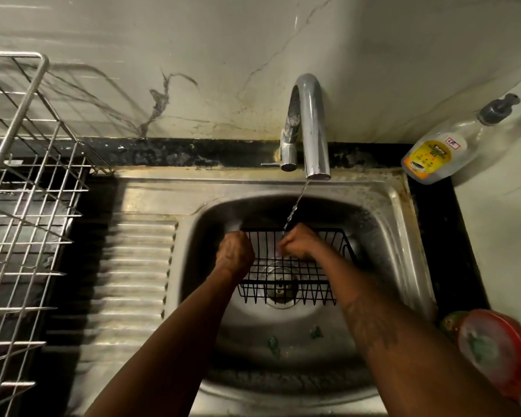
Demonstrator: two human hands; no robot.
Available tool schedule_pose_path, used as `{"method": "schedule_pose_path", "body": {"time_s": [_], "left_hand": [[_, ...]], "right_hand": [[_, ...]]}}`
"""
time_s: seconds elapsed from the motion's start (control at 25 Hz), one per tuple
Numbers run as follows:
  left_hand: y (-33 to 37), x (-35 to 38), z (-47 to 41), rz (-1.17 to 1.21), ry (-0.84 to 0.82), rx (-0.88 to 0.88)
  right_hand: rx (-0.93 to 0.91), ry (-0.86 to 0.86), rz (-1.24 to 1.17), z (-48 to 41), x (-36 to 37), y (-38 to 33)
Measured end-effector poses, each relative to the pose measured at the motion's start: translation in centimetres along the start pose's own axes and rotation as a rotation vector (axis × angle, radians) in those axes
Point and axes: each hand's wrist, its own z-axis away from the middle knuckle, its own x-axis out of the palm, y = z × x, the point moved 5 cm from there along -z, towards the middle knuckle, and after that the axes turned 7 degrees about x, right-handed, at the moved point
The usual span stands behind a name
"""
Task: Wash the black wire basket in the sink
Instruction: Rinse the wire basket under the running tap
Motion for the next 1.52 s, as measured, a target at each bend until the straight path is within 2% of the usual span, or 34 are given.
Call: {"method": "schedule_pose_path", "body": {"time_s": [0.08, 0.16, 0.24, 0.44, 0.56, 0.64, 0.76, 0.88, 0.96, 1.04, 1.24, 1.4, 1.52], "left_hand": [[0.3, 0.1, 0.1, -0.013, 0.009, 0.005], [0.6, 0.1, 0.3, -0.028, 0.013, 0.019], [0.5, 0.2, 0.2, -0.024, 0.014, 0.035], [0.9, 0.1, 0.5, -0.053, -0.009, 0.065], [0.9, 0.2, 0.0, -0.054, -0.023, 0.114], [0.8, 0.3, 0.0, -0.063, -0.027, 0.118], [0.5, 0.3, -0.1, -0.049, -0.005, 0.055], [0.7, 0.2, -0.3, -0.043, 0.026, 0.051], [0.7, 0.4, -0.3, -0.044, 0.024, 0.052], [0.9, 0.6, -0.1, -0.044, 0.01, 0.052], [1.1, 0.6, 0.2, -0.104, -0.029, 0.114], [0.5, 0.8, 0.2, -0.092, -0.015, 0.073], [0.4, 1.0, 0.4, -0.056, -0.028, 0.038]], "right_hand": [[0.142, 0.069, 0.059, 0.4, -1.9, 3.2], [0.196, 0.163, 0.238, 0.5, -3.0, 4.2], [0.134, 0.182, 0.295, 0.4, -2.5, 2.7], [-0.077, 0.14, 0.201, -0.3, 2.5, -5.5], [-0.21, 0.037, 0.189, -0.9, 3.6, -7.9], [-0.286, -0.063, 0.176, -0.2, 2.9, -6.4], [-0.123, -0.116, 0.079, 0.5, -0.3, 0.3], [0.062, 0.012, 0.108, 0.2, -2.9, 4.7], [0.091, 0.135, 0.283, 0.4, -2.7, 3.4], [0.045, 0.198, 0.34, 0.8, -1.0, 0.2], [-0.201, 0.024, 0.14, 0.0, 3.6, -7.5], [-0.206, -0.114, 0.062, 1.0, 1.5, -3.1], [-0.074, -0.09, 0.105, 0.2, -1.0, 2.3]]}}
